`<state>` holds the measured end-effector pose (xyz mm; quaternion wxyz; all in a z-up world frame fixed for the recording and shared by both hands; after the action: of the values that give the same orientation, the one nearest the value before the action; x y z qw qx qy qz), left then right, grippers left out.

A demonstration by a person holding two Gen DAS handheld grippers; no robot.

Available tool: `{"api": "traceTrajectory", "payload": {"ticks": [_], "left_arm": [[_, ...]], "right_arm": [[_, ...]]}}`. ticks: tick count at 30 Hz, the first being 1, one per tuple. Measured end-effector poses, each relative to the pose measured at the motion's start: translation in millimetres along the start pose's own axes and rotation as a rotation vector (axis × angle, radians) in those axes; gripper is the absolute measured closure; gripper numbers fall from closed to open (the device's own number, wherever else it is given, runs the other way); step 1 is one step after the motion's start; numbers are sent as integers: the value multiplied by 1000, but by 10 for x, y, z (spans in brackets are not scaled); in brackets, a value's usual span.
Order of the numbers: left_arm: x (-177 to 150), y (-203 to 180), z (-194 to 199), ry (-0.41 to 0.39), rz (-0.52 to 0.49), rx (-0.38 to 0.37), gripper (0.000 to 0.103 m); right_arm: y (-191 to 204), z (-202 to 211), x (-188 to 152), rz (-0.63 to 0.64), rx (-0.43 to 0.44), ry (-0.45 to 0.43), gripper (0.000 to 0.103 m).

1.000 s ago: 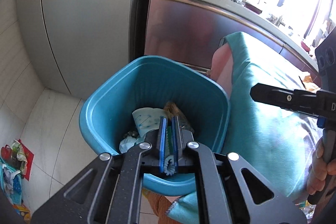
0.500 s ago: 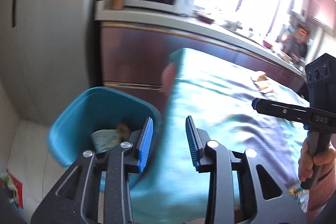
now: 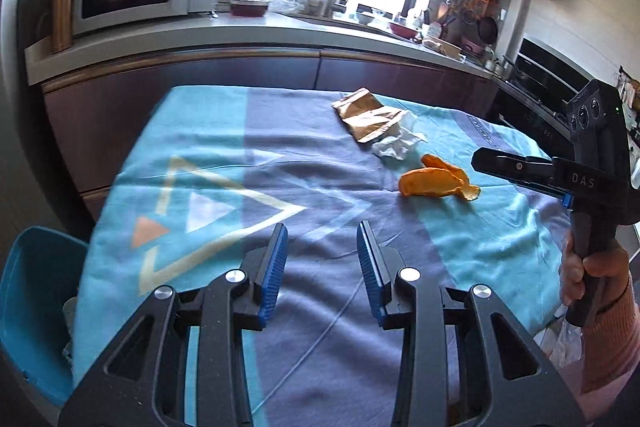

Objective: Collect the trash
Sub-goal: 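Move both tools back over the table to the orange peels, then grasp an orange peel with each tool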

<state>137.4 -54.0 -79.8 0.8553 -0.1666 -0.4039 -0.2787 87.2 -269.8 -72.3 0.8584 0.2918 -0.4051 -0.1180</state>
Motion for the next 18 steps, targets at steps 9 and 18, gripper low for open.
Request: {"api": "traceTrajectory", "payload": {"ticks": [9,18], "left_arm": [[301,-578,-653,58,-88,-102,68],[437,-789,-1058,114,-138,-107,68]], "right_arm": [[-685,98,94,-110,-77,-15,69],[-882,-44,103,-142,-82,16,69]]}}
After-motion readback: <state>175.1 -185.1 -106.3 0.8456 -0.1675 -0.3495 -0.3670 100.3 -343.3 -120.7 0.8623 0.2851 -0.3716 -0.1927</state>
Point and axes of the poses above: each gripper's, at about its wrist camera, not at the fingertips, and z roughly against the way its jaws point, y to its left, x to its top, the point moved 6 cm from there along -z, roughly the way its jaws point, and after that the axes turned 10 degrees about -z, right-handed, at the moved point
